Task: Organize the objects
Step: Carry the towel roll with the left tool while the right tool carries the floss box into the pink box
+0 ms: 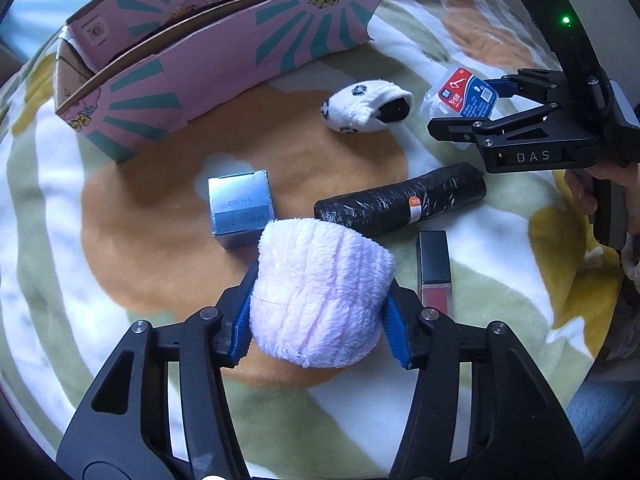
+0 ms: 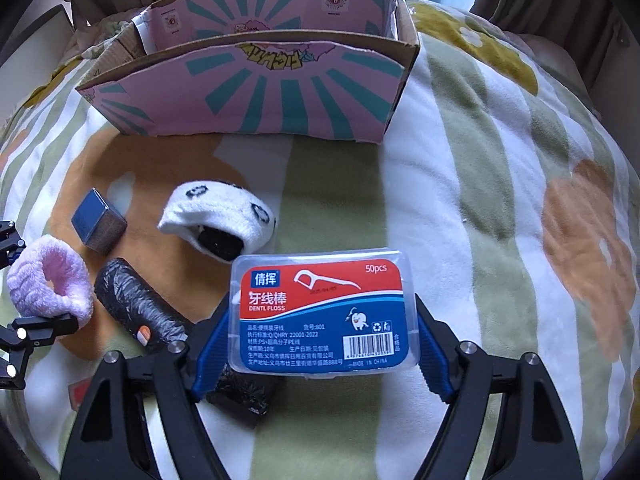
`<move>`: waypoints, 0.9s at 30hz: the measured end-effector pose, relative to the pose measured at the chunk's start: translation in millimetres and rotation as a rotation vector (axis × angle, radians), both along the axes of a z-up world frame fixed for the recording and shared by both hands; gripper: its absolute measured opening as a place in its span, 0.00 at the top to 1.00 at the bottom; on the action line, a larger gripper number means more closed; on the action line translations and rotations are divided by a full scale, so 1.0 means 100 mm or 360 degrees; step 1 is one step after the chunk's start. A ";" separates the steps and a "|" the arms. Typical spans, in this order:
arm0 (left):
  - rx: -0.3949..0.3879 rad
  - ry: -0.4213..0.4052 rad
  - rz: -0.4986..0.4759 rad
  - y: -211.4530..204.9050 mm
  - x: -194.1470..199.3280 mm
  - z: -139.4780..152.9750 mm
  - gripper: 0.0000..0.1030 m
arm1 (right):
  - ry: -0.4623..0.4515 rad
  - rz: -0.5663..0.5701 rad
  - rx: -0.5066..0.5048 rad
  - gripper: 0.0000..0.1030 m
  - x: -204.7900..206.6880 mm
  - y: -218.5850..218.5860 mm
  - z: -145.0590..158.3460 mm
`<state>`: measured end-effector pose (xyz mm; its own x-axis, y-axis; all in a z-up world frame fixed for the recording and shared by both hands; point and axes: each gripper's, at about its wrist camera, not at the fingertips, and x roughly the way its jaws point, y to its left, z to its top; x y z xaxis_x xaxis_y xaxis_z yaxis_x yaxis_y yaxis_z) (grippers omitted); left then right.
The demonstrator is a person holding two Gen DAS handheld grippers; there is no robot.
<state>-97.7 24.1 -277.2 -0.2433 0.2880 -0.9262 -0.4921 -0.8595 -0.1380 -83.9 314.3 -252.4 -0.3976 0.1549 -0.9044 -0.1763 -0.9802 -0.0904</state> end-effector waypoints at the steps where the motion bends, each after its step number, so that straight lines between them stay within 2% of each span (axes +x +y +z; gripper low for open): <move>1: 0.0007 0.0002 0.0014 -0.01 0.00 0.04 0.51 | 0.0005 0.0003 -0.0002 0.26 0.00 -0.01 0.04; 4: 0.0033 0.0006 0.0069 -0.08 0.00 0.19 0.51 | 0.0020 0.0016 -0.0002 0.26 -0.01 -0.06 0.22; 9: 0.0095 0.0030 0.0205 -0.21 -0.02 0.60 0.51 | 0.0068 0.0021 -0.0020 0.26 -0.02 -0.11 0.71; 18: 0.0196 0.0146 0.0531 -0.45 0.07 1.65 0.51 | 0.0181 0.0009 -0.0045 0.26 0.08 -0.26 1.74; 24: 0.0140 0.0234 0.0704 -0.52 0.21 2.20 0.51 | 0.0245 0.0004 -0.0047 0.26 0.26 -0.42 2.29; 27: 0.0126 0.0233 0.0831 -0.56 0.30 2.37 0.51 | 0.0247 -0.0013 -0.0019 0.26 0.34 -0.51 2.46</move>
